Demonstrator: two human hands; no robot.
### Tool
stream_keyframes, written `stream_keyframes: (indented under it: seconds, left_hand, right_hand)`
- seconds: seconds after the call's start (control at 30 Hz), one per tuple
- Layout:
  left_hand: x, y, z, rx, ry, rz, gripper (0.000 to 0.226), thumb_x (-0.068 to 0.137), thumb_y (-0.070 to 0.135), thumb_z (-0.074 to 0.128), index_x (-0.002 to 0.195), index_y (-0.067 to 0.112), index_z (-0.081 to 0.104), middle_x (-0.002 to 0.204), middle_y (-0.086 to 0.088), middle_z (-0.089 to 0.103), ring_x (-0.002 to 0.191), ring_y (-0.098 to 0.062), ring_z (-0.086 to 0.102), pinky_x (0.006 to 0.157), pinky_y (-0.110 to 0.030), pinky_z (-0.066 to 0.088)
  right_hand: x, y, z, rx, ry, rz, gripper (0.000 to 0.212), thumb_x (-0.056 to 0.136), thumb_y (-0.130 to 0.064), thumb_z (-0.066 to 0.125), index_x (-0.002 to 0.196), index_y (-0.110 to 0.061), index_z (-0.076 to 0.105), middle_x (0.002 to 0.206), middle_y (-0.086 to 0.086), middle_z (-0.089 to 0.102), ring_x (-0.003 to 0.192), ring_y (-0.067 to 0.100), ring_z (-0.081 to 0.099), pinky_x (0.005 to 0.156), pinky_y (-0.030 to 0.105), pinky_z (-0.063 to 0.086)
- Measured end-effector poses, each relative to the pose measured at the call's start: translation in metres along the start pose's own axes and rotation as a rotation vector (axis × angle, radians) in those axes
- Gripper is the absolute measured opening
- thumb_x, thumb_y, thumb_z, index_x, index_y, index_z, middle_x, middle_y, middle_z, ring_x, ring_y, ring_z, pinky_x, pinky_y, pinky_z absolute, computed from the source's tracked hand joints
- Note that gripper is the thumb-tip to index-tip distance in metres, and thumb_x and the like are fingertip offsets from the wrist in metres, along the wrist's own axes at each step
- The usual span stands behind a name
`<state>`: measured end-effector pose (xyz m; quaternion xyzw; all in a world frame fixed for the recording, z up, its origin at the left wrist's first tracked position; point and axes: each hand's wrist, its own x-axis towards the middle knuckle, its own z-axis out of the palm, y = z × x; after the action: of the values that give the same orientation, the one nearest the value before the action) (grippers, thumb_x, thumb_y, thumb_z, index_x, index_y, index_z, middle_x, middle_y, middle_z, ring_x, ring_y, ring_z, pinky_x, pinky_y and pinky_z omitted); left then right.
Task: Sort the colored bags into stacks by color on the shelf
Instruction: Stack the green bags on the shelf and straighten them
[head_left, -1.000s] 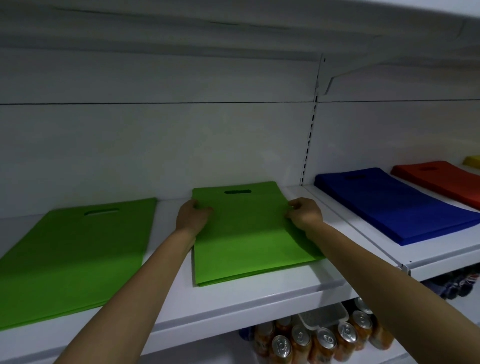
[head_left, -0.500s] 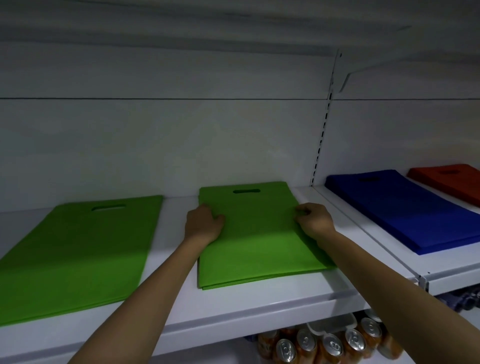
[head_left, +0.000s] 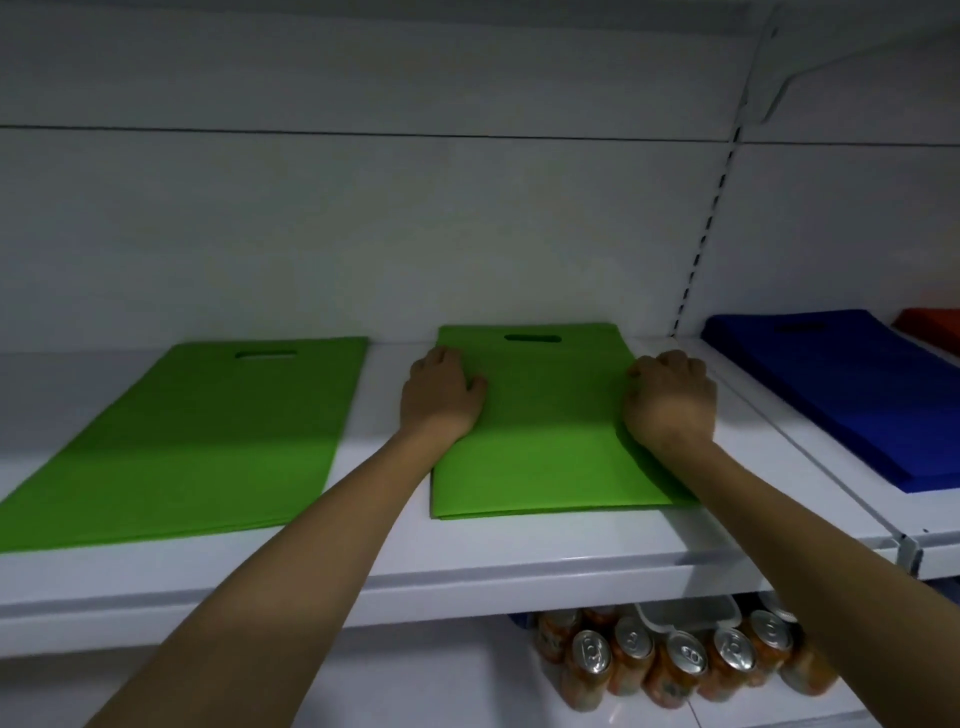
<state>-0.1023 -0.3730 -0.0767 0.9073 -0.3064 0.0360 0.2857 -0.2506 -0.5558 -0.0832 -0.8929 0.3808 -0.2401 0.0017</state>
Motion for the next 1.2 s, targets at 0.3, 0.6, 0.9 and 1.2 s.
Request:
stream_keyframes:
  seconds: [0.3,0.6,0.9,1.2]
  left_hand:
    - [-0.012,-0.043,-0.068,-0.003,0.152,0.025,0.051,0.096,0.034,0.051,0.142,0.013,0.041,0.147,-0.008,0.040,0.132,-0.030,0.038,0.107,-0.035,0.034]
    - [-0.063,-0.170,-0.147,0.166,0.086,-0.172,0.051,0.095,0.032,0.054,0.142,0.016,0.043,0.145,-0.010,0.045,0.132,-0.027,0.042,0.105,-0.034,0.038]
    - [-0.077,-0.242,-0.178,0.403,-0.072,-0.298,0.067,0.091,0.056,0.048,0.141,0.013,0.038,0.143,-0.010,0.041,0.129,-0.031,0.038,0.098,-0.040,0.040]
    - [-0.061,-0.263,-0.193,0.263,-0.109,-0.239,0.077,0.075,0.064,0.066,0.134,0.018,0.047,0.131,-0.009,0.057,0.121,-0.029,0.050,0.093,-0.031,0.047]
  right_hand:
    - [0.000,-0.114,-0.043,0.256,-0.085,-0.201,0.029,0.092,-0.027,0.054,0.120,-0.024,0.060,0.126,0.009,0.055,0.121,0.030,0.044,0.098,0.036,0.033]
    - [-0.062,-0.244,-0.019,0.552,-0.300,-0.419,0.035,0.089,-0.027,0.061,0.123,-0.016,0.060,0.125,0.011,0.060,0.118,0.030,0.051,0.098,0.039,0.041]
    - [-0.089,-0.290,0.000,0.377,-0.419,-0.341,0.054,0.094,-0.046,0.052,0.138,-0.015,0.045,0.136,0.011,0.049,0.125,0.030,0.044,0.100,0.035,0.039]
    - [-0.105,-0.305,-0.001,0.243,-0.397,-0.276,0.056,0.089,-0.046,0.058,0.137,-0.020,0.045,0.135,0.008,0.051,0.125,0.028,0.044,0.099,0.035,0.038]
